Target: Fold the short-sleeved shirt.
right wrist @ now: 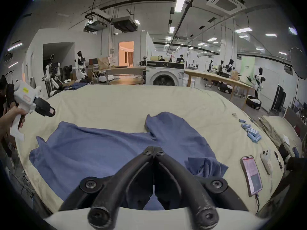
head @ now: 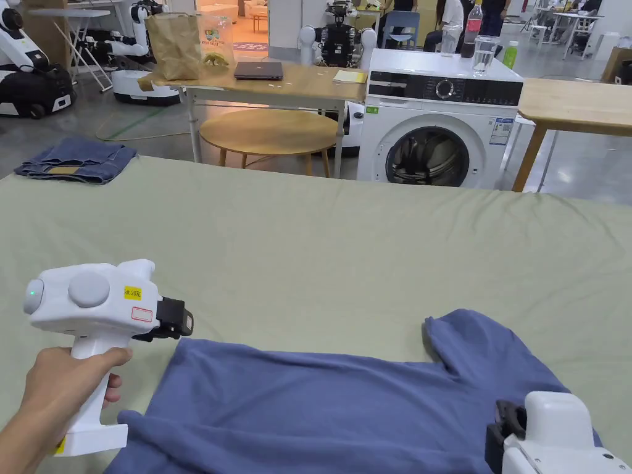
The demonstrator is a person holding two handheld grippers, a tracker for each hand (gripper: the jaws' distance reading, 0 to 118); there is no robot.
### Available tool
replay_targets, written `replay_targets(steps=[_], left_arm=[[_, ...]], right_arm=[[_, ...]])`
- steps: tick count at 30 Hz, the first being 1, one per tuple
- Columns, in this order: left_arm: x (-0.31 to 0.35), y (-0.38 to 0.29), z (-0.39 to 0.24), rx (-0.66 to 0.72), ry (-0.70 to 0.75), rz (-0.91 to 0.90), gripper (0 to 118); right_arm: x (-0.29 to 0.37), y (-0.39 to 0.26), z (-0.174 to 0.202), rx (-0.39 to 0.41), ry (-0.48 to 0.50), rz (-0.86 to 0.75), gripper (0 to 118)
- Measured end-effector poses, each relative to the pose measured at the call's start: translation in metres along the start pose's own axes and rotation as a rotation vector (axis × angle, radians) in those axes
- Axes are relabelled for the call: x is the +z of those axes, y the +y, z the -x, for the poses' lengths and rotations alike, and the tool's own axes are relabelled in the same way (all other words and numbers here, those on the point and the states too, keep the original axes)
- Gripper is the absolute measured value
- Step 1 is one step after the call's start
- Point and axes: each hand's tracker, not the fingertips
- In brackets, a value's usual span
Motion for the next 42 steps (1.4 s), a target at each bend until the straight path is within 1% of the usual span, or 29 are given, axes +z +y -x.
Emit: replay_targets(steps=[2,3,7,9,11,13,14,15,17,18,19,20,21,23,27,29,31,33,34,36,38,39,40,42], left_arm=[[-0.014,0.009,0.005,0.026,0.024,0.028,59],[-0.023,0.012,0.006,0.032,0.052,0.054,61],[-0.061,0.016,0.006,-0.002,0.086,0.192,60],[-0.073,0.005,-0.004,-0.045,0.132,0.268,60],[-0.075,0.000,-0.013,-0.119,0.160,0.237,60],[-0.070,-0.004,-0.024,-0.099,0.183,0.213,60],[-0.070,-0.006,-0.027,-0.113,0.190,0.205,58],[-0.068,-0.009,-0.030,-0.165,0.194,0.174,52],[-0.064,-0.010,-0.029,-0.167,0.184,0.156,35],[-0.061,-0.011,-0.028,-0.159,0.171,0.141,17],[-0.058,-0.012,-0.028,-0.133,0.120,0.118,1],[-0.058,-0.010,-0.023,-0.115,0.090,0.108,0],[-0.058,-0.013,-0.025,-0.126,0.121,0.111,0],[-0.055,-0.017,-0.026,-0.149,0.114,0.104,0],[-0.038,-0.018,-0.024,-0.138,0.081,0.052,0],[-0.030,-0.017,-0.022,-0.132,0.069,0.035,0],[-0.021,-0.018,-0.023,-0.131,0.057,0.006,0],[-0.014,-0.019,-0.025,-0.132,0.053,-0.020,0],[-0.011,-0.020,-0.026,-0.130,0.049,-0.023,0],[-0.008,-0.023,-0.026,-0.137,0.045,-0.041,0],[-0.004,-0.025,-0.027,-0.141,0.047,-0.050,0],[-0.002,-0.026,-0.027,-0.143,0.047,-0.054,0],[0.000,-0.027,-0.028,-0.144,0.047,-0.060,0],[0.003,-0.028,-0.029,-0.144,0.046,-0.061,0]], right_arm=[[-0.002,-0.004,-0.006,-0.006,-0.013,0.018,0],[-0.003,-0.005,-0.009,-0.011,-0.019,0.026,0],[-0.005,-0.010,-0.019,-0.019,-0.041,0.054,0],[-0.006,-0.012,-0.023,-0.020,-0.050,0.069,0],[-0.006,-0.014,-0.027,-0.018,-0.058,0.082,0],[-0.007,-0.016,-0.031,-0.017,-0.064,0.092,0],[-0.007,-0.016,-0.032,-0.018,-0.067,0.095,0],[-0.008,-0.016,-0.033,-0.020,-0.068,0.099,0],[-0.011,-0.015,-0.036,-0.026,-0.064,0.107,0],[-0.012,-0.013,-0.037,-0.027,-0.065,0.111,0],[-0.013,-0.012,-0.039,-0.027,-0.065,0.112,0],[-0.014,-0.009,-0.041,-0.028,-0.064,0.112,0],[-0.016,-0.006,-0.044,-0.027,-0.063,0.113,0],[-0.017,0.001,-0.052,-0.024,-0.060,0.113,0],[-0.032,0.030,-0.081,-0.023,-0.076,0.120,0],[-0.052,0.050,-0.097,-0.021,-0.079,0.196,11],[-0.080,0.067,-0.115,-0.036,-0.027,0.260,32],[-0.113,0.078,-0.126,-0.037,-0.001,0.350,59],[-0.130,0.082,-0.131,-0.037,-0.007,0.391,62],[-0.160,0.088,-0.136,-0.018,0.002,0.436,62],[-0.186,0.090,-0.136,0.036,-0.031,0.473,62],[-0.199,0.090,-0.137,0.056,-0.026,0.492,62],[-0.211,0.091,-0.138,0.059,-0.029,0.506,62],[-0.231,0.090,-0.139,0.034,-0.018,0.546,62]])
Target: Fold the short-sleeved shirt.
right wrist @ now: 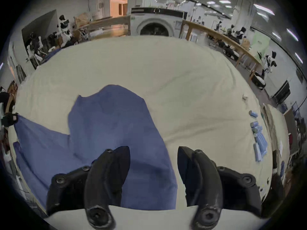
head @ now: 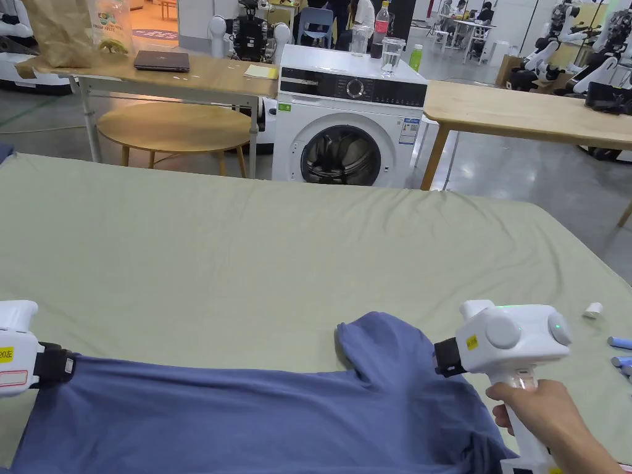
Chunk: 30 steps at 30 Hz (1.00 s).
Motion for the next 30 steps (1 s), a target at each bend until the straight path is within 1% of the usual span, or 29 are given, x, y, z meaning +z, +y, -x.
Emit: replay_targets(steps=[5,6,10,11,12,13,14,15,16,18,20,23,24,29,30], left_arm=[[0.004,-0.003,0.001,0.008,-0.003,-0.002,0],[0.005,-0.004,0.001,0.011,-0.003,-0.002,0],[0.006,-0.006,0.001,0.014,-0.003,-0.001,0],[0.005,-0.006,0.001,0.013,-0.003,-0.003,0],[0.005,-0.006,0.001,0.011,-0.002,-0.003,0],[0.005,-0.005,0.001,0.011,0.000,-0.003,0],[0.005,-0.006,0.001,0.012,0.000,-0.002,0],[0.004,-0.006,0.000,0.015,-0.001,-0.003,0],[0.004,-0.006,0.000,0.016,0.001,-0.005,0],[0.005,-0.007,-0.001,0.015,0.001,-0.010,0],[0.009,-0.008,0.000,0.022,-0.006,-0.015,0],[0.019,-0.009,0.002,0.031,-0.017,-0.033,0],[0.025,-0.010,0.003,0.035,-0.023,-0.042,0],[0.056,-0.017,0.005,0.043,-0.044,-0.092,0],[0.065,-0.021,0.004,0.043,-0.049,-0.100,0]], right_arm=[[-0.038,0.006,-0.004,-0.036,0.041,0.116,62],[-0.044,0.003,-0.006,-0.062,0.063,0.127,62],[-0.029,-0.013,0.000,-0.073,0.060,0.080,58],[-0.027,-0.015,0.001,-0.067,0.061,0.071,54],[-0.023,-0.017,0.001,-0.059,0.059,0.069,39],[-0.019,-0.018,0.000,-0.050,0.057,0.065,17],[-0.016,-0.019,-0.001,-0.050,0.065,0.059,0],[-0.009,-0.022,-0.001,-0.058,0.111,0.052,0],[-0.018,-0.015,-0.012,-0.082,0.101,0.043,0],[-0.007,-0.020,-0.010,-0.073,0.121,0.018,0],[0.008,-0.027,-0.006,-0.045,0.089,-0.043,0],[0.042,-0.038,-0.003,-0.050,0.107,-0.120,0],[0.055,-0.044,-0.001,-0.037,0.091,-0.153,0],[0.117,-0.076,0.004,-0.015,0.074,-0.226,0],[0.129,-0.084,0.003,-0.021,0.068,-0.235,0]])
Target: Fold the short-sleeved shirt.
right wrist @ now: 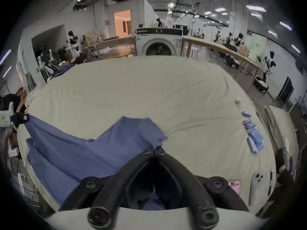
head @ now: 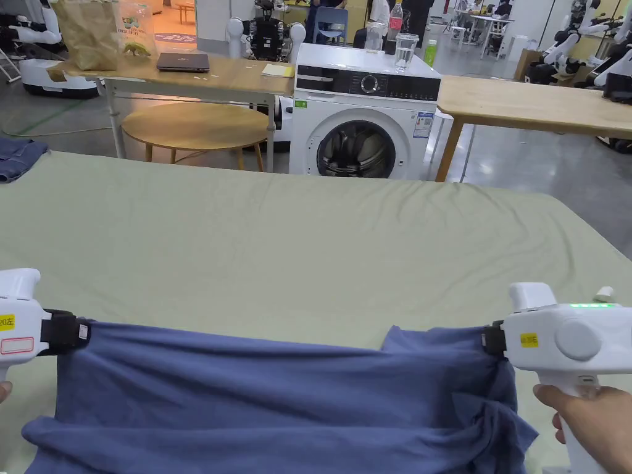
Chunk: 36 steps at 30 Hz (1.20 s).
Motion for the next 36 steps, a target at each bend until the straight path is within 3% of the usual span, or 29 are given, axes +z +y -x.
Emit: replay_targets(steps=[13,24,32,34,35,36], left_arm=[[0.078,-0.070,-0.005,-0.022,-0.060,-0.047,0],[0.067,-0.158,0.003,-0.097,0.006,0.149,0],[0.039,-0.181,-0.011,-0.158,0.090,0.188,0],[0.040,-0.178,-0.013,-0.159,0.097,0.193,0],[0.041,-0.175,-0.014,-0.156,0.101,0.196,0],[0.045,-0.169,-0.016,-0.146,0.102,0.196,3]], right_arm=[[0.098,-0.093,-0.003,-0.033,0.004,-0.004,0],[0.065,-0.182,-0.004,-0.038,-0.013,0.204,0],[0.049,-0.187,-0.001,-0.050,-0.033,0.196,0],[0.051,-0.185,-0.001,-0.037,-0.053,0.192,7],[0.053,-0.183,0.001,-0.014,-0.091,0.189,16],[0.058,-0.181,0.004,0.012,-0.139,0.179,34]])
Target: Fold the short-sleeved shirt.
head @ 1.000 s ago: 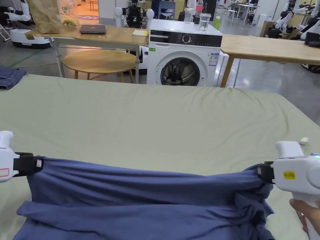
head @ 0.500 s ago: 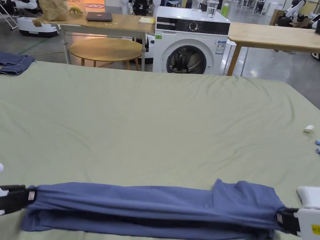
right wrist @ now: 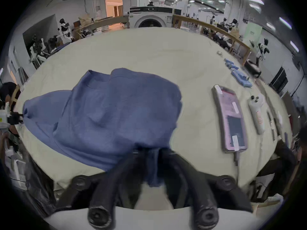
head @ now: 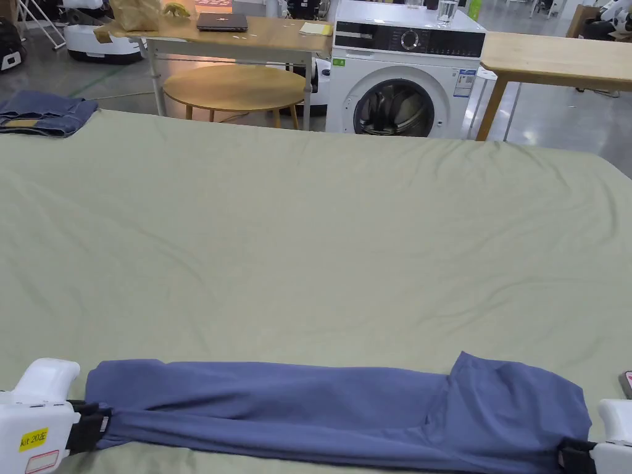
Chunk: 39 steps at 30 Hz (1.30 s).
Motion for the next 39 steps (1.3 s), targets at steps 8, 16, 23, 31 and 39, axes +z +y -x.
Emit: replay_targets(steps=[8,16,23,31,39], left_arm=[[0.037,0.027,-0.009,0.133,-0.032,-0.264,37],[0.056,0.047,-0.051,0.084,0.018,-0.669,37],[0.063,0.062,-0.081,0.023,0.121,-0.873,36],[0.071,0.074,-0.083,0.022,0.173,-0.890,0],[0.075,0.063,-0.002,0.168,-0.077,-0.523,0]], right_arm=[[0.059,0.024,0.020,-0.036,-0.031,-0.285,62],[0.070,0.048,0.089,-0.122,0.008,-0.651,60],[0.072,0.067,0.151,-0.090,-0.013,-0.854,17],[0.064,0.079,0.182,-0.091,0.043,-0.893,0],[0.061,0.084,0.191,-0.015,0.098,-0.868,0]])
